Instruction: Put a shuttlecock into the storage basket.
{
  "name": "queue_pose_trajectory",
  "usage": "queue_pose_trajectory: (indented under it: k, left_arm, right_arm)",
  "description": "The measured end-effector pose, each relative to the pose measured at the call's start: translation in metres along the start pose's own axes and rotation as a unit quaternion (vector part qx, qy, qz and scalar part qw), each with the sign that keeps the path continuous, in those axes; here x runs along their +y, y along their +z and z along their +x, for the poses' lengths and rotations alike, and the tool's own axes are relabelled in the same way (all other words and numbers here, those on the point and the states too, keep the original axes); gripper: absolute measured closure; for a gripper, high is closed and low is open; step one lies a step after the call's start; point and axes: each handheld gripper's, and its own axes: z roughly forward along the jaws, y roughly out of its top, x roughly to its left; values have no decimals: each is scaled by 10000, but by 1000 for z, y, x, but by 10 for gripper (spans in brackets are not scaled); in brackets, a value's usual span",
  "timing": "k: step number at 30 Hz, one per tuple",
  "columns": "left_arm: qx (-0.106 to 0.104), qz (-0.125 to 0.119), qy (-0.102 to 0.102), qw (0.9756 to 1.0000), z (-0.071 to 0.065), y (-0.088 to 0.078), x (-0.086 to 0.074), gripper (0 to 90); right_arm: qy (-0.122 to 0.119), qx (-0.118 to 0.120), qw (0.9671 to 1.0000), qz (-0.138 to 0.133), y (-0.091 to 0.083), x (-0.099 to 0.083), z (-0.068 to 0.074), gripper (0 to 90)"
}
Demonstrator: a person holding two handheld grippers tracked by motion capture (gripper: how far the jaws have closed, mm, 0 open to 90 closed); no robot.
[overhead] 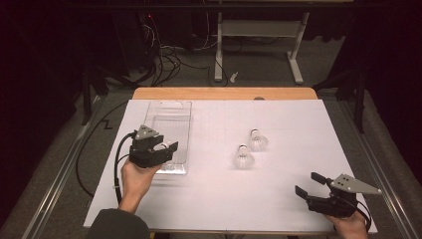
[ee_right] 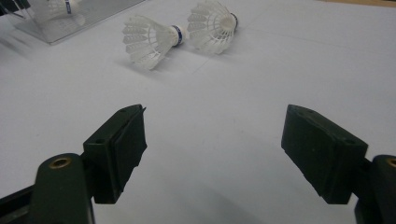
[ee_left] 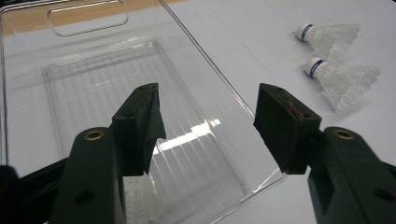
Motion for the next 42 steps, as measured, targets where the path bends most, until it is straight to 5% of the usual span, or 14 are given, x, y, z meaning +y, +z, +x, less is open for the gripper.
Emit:
queue_pose_trajectory:
  k: [42]
  left_arm:
    - [-128, -314, -32, 9994, -10, -16, -25, 405]
  right_arm:
    - [-9, -18, 10000, -8, -1, 0, 1, 222]
